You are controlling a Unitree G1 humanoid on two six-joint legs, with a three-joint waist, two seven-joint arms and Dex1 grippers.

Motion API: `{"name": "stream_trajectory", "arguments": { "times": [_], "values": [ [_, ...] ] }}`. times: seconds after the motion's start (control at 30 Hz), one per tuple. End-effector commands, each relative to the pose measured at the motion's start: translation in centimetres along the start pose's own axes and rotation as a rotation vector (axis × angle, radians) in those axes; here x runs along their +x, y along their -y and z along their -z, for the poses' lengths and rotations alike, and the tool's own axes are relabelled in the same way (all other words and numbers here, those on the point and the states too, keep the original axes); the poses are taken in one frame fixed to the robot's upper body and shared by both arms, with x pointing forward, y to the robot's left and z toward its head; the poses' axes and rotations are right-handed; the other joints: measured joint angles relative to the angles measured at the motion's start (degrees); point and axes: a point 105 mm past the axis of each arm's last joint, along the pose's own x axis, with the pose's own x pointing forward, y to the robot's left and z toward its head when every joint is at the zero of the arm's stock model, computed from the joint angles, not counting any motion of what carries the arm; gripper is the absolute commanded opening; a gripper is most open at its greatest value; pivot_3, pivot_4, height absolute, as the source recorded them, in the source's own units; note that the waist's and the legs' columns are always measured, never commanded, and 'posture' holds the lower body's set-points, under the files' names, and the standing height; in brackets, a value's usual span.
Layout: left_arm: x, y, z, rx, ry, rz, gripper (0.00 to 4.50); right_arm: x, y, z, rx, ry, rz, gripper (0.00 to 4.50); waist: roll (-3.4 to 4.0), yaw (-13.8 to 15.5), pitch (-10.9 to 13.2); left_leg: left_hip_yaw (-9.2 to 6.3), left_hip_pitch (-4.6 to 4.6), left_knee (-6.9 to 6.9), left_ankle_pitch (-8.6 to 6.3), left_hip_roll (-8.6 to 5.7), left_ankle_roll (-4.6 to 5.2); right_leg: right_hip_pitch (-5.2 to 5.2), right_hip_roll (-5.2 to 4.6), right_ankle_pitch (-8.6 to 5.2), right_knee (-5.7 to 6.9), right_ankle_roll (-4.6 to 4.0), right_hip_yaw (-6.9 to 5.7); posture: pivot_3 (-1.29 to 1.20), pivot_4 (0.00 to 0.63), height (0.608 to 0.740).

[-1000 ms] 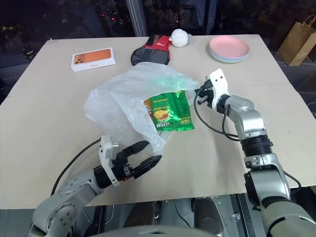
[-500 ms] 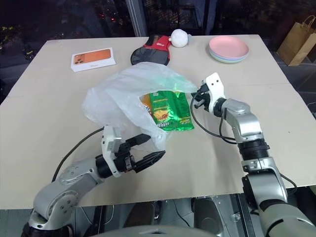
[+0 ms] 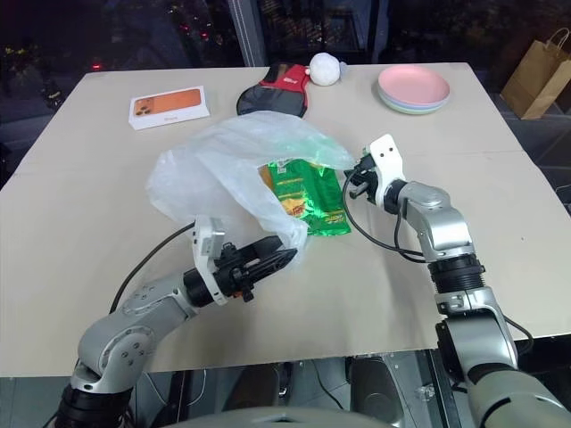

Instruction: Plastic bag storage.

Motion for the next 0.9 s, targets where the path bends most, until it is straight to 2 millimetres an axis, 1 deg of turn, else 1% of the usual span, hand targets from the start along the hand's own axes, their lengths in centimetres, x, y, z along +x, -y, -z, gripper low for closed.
{"name": "stream_trajectory", "arguments": {
  "times": [0.03, 0.07, 0.23, 0.3, 0.4, 0.47, 0.57, 0.63, 0.7, 0.77, 0.83, 0.9],
  "values": [
    [-0.4, 0.1, -0.1, 0.014, 0.009, 0.006, 0.09, -0.2, -0.3, -1.5, -0.03, 0.052, -0.003, 0.0, 0.0, -0.01, 0.0, 0.0, 0.0, 0.0, 0.0, 0.0, 0.0, 0.0, 0.0, 0.0, 0.0, 0.0, 0.0, 0.0, 0.15, 0.74],
    [-0.5, 0.1, -0.1, 0.012, 0.009, 0.004, 0.03, -0.1, -0.4, -1.5, -0.03, 0.052, -0.004, 0.0, 0.0, -0.01, 0.0, 0.0, 0.0, 0.0, 0.0, 0.0, 0.0, 0.0, 0.0, 0.0, 0.0, 0.0, 0.0, 0.0, 0.15, 0.74],
    [-0.7, -0.2, -0.1, 0.005, 0.019, -0.007, 0.03, 0.0, -0.5, -1.5, -0.029, 0.057, -0.006, 0.0, 0.0, 0.0, 0.0, 0.0, 0.0, 0.0, 0.0, 0.0, 0.0, 0.0, 0.0, 0.0, 0.0, 0.0, 0.0, 0.0, 0.15, 0.74],
    [-1.1, -0.7, -0.7, -0.005, 0.048, -0.026, 0.03, 0.0, -0.6, -1.7, -0.027, 0.063, -0.009, 0.0, 0.0, 0.01, 0.0, 0.0, 0.0, 0.0, 0.0, 0.0, 0.0, 0.0, 0.0, 0.0, 0.01, 0.0, 0.0, 0.0, 0.15, 0.74],
    [-1.8, -1.5, -2.4, -0.036, 0.125, -0.055, 0.03, -0.1, -0.4, -2.1, -0.006, 0.081, -0.004, 0.0, 0.0, 0.0, 0.0, -0.01, 0.0, 0.0, 0.0, 0.01, 0.0, 0.0, 0.0, 0.0, 0.01, 0.0, -0.01, 0.0, 0.15, 0.74],
    [-2.6, -2.4, -3.8, -0.056, 0.182, -0.096, 0.03, -0.4, 0.0, -2.4, 0.002, 0.089, 0.001, 0.0, 0.0, 0.01, 0.0, -0.02, 0.0, 0.0, 0.0, 0.01, 0.0, 0.0, 0.0, 0.0, 0.01, 0.0, -0.01, 0.0, 0.15, 0.74],
    [-4.5, -4.5, -6.8, -0.117, 0.326, -0.183, 0.03, -0.9, 0.7, -3.2, 0.048, 0.118, 0.007, 0.0, 0.0, 0.04, 0.0, -0.03, 0.0, 0.02, 0.0, 0.01, 0.0, 0.01, -0.01, 0.0, 0.02, 0.0, -0.03, 0.0, 0.15, 0.74],
    [-5.8, -5.5, -8.4, -0.155, 0.408, -0.222, 0.03, -1.5, 1.0, -4.0, 0.1, 0.149, -0.004, 0.0, 0.0, 0.06, 0.0, -0.03, -0.01, 0.03, 0.0, 0.01, 0.0, 0.01, -0.01, 0.0, 0.02, 0.0, -0.03, 0.0, 0.15, 0.74],
    [-6.6, -5.9, -9.3, -0.177, 0.435, -0.234, 0.03, -2.4, 1.7, -5.1, 0.159, 0.183, -0.012, 0.0, 0.0, 0.07, 0.0, -0.07, -0.04, 0.05, 0.0, 0.0, 0.0, 0.0, -0.03, 0.0, 0.02, 0.0, -0.07, 0.0, 0.15, 0.74],
    [-6.4, -5.3, -8.8, -0.181, 0.382, -0.206, 0.03, -2.9, 2.1, -5.5, 0.188, 0.193, -0.009, 0.0, 0.0, 0.05, 0.0, -0.05, -0.05, 0.06, 0.0, -0.01, 0.0, 0.01, -0.04, 0.0, 0.0, 0.0, -0.06, 0.0, 0.15, 0.74],
    [-5.8, -4.0, -8.0, -0.217, 0.335, -0.139, 0.03, -3.0, 2.2, -5.4, 0.194, 0.187, -0.006, 0.0, -0.02, -0.01, -0.01, -0.04, -0.05, 0.05, 0.0, -0.03, 0.0, 0.02, -0.04, 0.0, -0.01, 0.0, -0.05, 0.0, 0.15, 0.74],
    [-5.3, -1.3, -6.4, -0.242, 0.227, -0.012, 0.03, -2.9, 1.8, -4.9, 0.189, 0.169, -0.007, 0.0, -0.03, -0.1, -0.01, -0.03, -0.04, 0.05, 0.0, -0.02, 0.0, 0.01, -0.04, 0.0, -0.01, 0.0, -0.03, 0.0, 0.15, 0.74]
  ]
}}
